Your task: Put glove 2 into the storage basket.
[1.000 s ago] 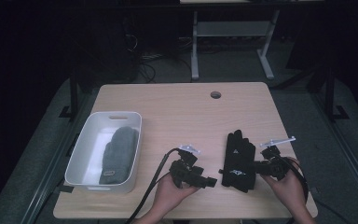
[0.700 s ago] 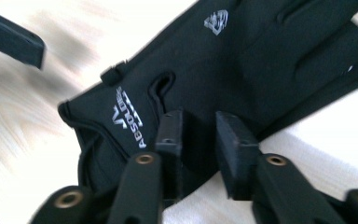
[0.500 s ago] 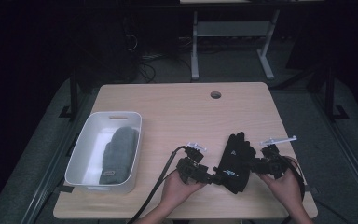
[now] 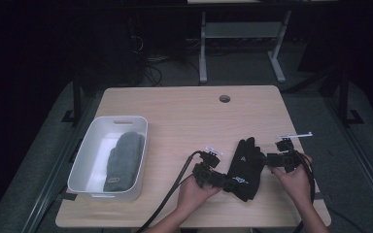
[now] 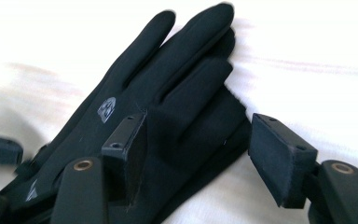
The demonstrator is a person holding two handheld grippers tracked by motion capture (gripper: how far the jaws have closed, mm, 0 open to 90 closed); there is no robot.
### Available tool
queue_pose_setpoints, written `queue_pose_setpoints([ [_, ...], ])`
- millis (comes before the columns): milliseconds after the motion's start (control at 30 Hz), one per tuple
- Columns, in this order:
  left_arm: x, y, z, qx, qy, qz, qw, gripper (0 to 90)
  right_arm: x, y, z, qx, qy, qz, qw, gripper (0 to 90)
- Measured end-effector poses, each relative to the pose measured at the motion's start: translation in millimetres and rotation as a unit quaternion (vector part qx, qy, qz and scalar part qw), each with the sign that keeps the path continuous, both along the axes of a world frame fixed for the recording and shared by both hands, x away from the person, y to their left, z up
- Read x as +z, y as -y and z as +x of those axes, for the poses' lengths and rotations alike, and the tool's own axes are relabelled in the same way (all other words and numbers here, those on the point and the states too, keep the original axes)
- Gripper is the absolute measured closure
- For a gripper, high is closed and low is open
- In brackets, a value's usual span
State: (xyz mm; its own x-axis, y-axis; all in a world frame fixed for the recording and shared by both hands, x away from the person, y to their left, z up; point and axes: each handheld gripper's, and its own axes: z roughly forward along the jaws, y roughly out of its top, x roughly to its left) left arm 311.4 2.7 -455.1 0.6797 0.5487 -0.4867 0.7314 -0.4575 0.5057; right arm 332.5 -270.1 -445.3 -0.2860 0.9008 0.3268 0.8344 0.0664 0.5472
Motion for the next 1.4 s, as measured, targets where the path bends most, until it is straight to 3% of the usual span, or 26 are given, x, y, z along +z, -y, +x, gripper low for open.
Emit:
queue_pose_setpoints([
  [100,-3.3,2.6,-0.5,-0.004,-0.001,0.008,1.0,37.7,-2.4,-0.3,4.0,-0.005,0.003,-0.012,0.9999,36.7],
  [267,-2.8,7.2,-2.3,-0.01,0.014,0.02,0.9997,44.1,-10.0,2.2,8.6,-0.014,-0.01,-0.004,0.9999,36.1],
  [433,-1.9,13.5,-3.8,-0.015,0.027,0.037,0.9989,54.9,-12.5,0.0,8.8,-0.006,-0.013,-0.008,0.9999,40.0],
  [567,-3.4,14.9,-7.2,-0.015,0.038,0.037,0.9985,64.5,-14.1,1.3,7.8,0.0,-0.015,0.008,0.9999,48.7],
  [733,-7.2,10.6,-1.1,-0.013,0.019,0.02,0.9995,74.5,-15.2,0.7,7.1,0.005,-0.022,0.024,0.9994,63.6],
  [867,-7.4,7.1,0.7,-0.011,0.01,0.007,0.9999,76.5,-15.0,3.3,8.1,0.006,-0.022,0.046,0.9987,71.6],
  [967,-8.0,3.6,1.8,-0.009,0.0,-0.004,0.9999,77.2,-15.0,6.4,9.0,0.005,-0.029,0.07,0.9971,72.9],
  [1133,-8.1,-7.0,2.8,0.0,-0.006,-0.011,0.9999,77.5,-11.3,3.9,7.5,0.01,-0.028,0.084,0.996,73.8],
  [1400,1.7,-23.6,-2.7,-0.004,0.019,0.0,0.9998,77.6,-2.9,-9.6,8.3,0.026,-0.024,0.099,0.9945,73.9],
])
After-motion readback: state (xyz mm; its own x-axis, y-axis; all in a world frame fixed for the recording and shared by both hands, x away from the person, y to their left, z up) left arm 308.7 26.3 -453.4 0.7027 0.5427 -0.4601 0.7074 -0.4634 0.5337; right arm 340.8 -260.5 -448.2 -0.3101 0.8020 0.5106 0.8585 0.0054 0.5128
